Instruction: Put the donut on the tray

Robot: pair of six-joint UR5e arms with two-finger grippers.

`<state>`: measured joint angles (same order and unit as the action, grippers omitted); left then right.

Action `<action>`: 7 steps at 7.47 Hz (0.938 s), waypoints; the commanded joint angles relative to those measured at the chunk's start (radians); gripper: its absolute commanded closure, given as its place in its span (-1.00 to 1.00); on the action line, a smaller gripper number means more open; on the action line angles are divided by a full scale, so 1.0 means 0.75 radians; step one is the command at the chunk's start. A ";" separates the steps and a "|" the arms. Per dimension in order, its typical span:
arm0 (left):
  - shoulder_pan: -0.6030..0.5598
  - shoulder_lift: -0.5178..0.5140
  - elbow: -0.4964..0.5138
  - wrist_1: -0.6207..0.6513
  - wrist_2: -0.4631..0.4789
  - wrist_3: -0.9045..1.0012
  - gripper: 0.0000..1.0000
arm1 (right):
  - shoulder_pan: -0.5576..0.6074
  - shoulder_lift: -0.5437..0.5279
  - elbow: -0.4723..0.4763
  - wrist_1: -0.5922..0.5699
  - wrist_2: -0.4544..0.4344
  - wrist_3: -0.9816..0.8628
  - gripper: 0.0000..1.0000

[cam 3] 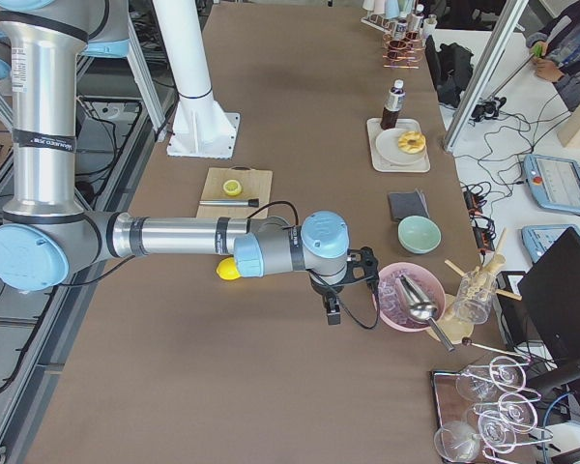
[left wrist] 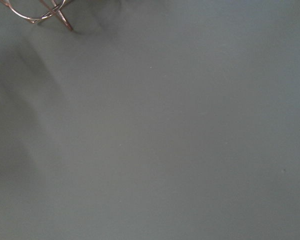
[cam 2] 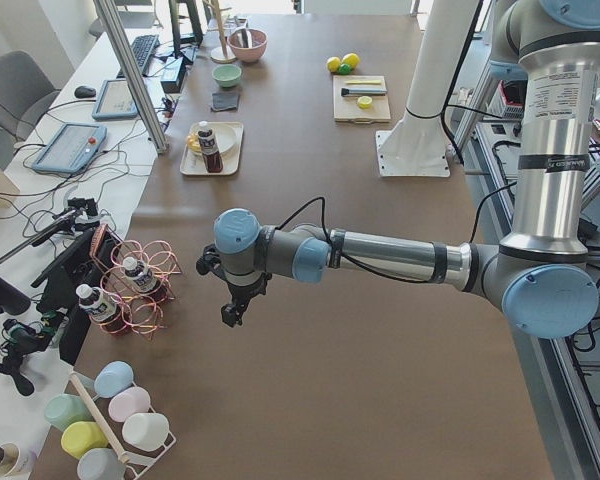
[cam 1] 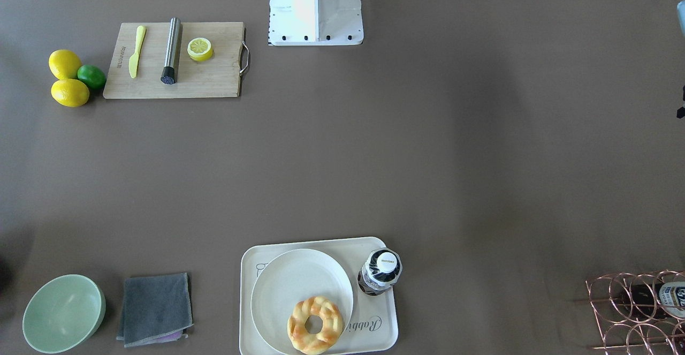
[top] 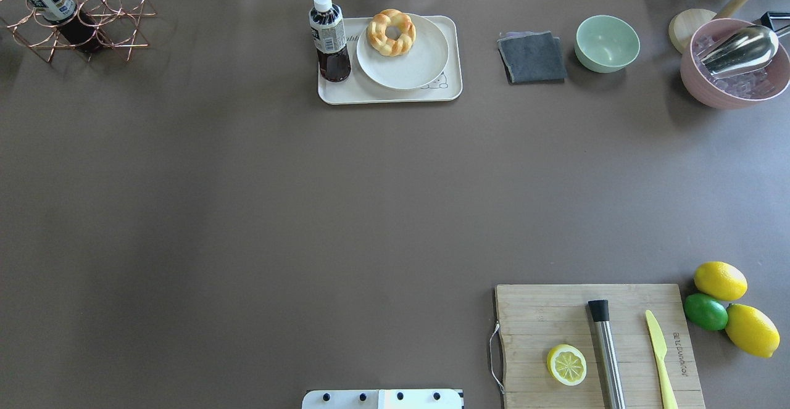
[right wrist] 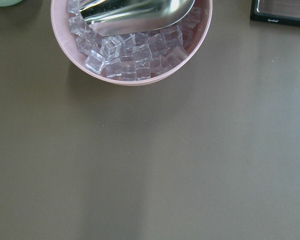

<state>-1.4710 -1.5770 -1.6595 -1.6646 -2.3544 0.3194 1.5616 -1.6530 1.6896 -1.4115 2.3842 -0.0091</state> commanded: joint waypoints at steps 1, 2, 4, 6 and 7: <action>-0.078 0.020 0.048 -0.002 -0.080 -0.013 -0.95 | 0.000 0.011 -0.003 -0.006 -0.003 -0.002 -1.00; -0.080 0.023 0.041 -0.012 -0.078 -0.082 -0.95 | 0.000 0.011 0.001 -0.006 -0.003 -0.002 -1.00; -0.104 0.071 -0.023 -0.014 -0.062 -0.094 -0.95 | 0.000 0.001 0.005 -0.006 -0.009 -0.002 -1.00; -0.104 0.074 -0.023 -0.014 -0.062 -0.080 -0.95 | 0.000 0.009 0.011 -0.006 -0.013 -0.002 -1.00; -0.104 0.074 -0.025 -0.016 -0.062 -0.078 -0.95 | 0.000 0.011 0.011 -0.004 -0.015 -0.002 -1.00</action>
<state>-1.5486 -1.5236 -1.6744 -1.6751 -2.4013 0.2551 1.5616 -1.6477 1.6956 -1.4158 2.3753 -0.0107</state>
